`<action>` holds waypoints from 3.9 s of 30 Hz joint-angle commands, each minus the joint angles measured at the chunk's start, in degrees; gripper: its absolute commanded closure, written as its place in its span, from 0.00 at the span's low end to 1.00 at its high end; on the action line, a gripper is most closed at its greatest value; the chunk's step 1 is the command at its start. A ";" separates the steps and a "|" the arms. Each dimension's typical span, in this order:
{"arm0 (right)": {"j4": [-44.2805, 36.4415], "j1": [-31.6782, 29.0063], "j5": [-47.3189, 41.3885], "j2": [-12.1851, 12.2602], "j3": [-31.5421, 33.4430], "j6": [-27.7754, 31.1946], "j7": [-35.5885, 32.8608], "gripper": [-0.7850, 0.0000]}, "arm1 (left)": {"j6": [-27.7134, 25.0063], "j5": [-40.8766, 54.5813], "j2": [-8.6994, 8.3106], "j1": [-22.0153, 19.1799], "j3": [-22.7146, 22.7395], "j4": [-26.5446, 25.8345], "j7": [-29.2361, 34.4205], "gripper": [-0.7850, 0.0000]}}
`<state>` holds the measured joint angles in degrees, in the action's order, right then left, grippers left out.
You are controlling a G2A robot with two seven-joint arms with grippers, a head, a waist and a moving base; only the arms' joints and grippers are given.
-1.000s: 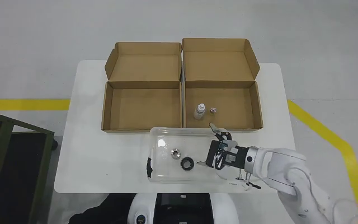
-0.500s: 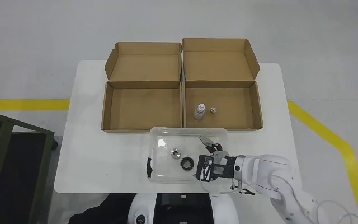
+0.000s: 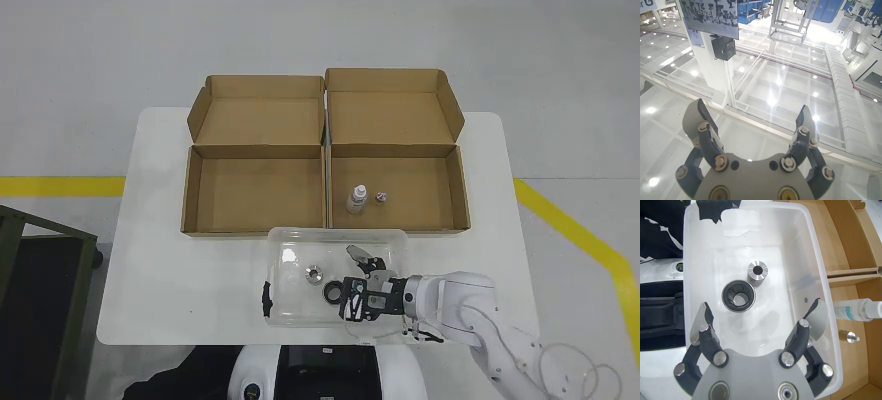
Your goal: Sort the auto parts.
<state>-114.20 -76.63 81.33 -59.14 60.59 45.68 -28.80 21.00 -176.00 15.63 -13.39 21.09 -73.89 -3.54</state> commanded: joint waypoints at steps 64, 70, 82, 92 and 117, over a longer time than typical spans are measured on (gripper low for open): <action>-1.66 2.61 -12.81 0.15 2.36 -0.60 5.30 1.00 | 0.00 0.00 0.00 0.00 0.00 0.00 0.00 0.00; -1.32 3.13 -17.87 0.03 3.42 -2.90 6.79 1.00 | 0.00 0.00 0.00 0.00 0.00 0.00 0.00 0.00; -3.01 6.73 -26.92 -0.07 7.22 -4.73 9.16 1.00 | 0.00 0.00 0.00 0.00 0.00 0.00 0.00 0.00; -7.29 7.98 -30.05 0.23 11.69 -4.90 10.67 1.00 | 0.00 0.00 0.00 0.00 0.00 0.00 0.00 0.00; -12.53 7.58 -32.59 0.57 17.52 -4.18 15.20 1.00 | 0.00 0.00 0.00 0.00 0.00 0.00 0.00 0.00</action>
<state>-126.58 -69.01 48.77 -58.58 78.07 41.45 -13.62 21.00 -176.00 15.63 -13.39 21.09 -73.89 -3.54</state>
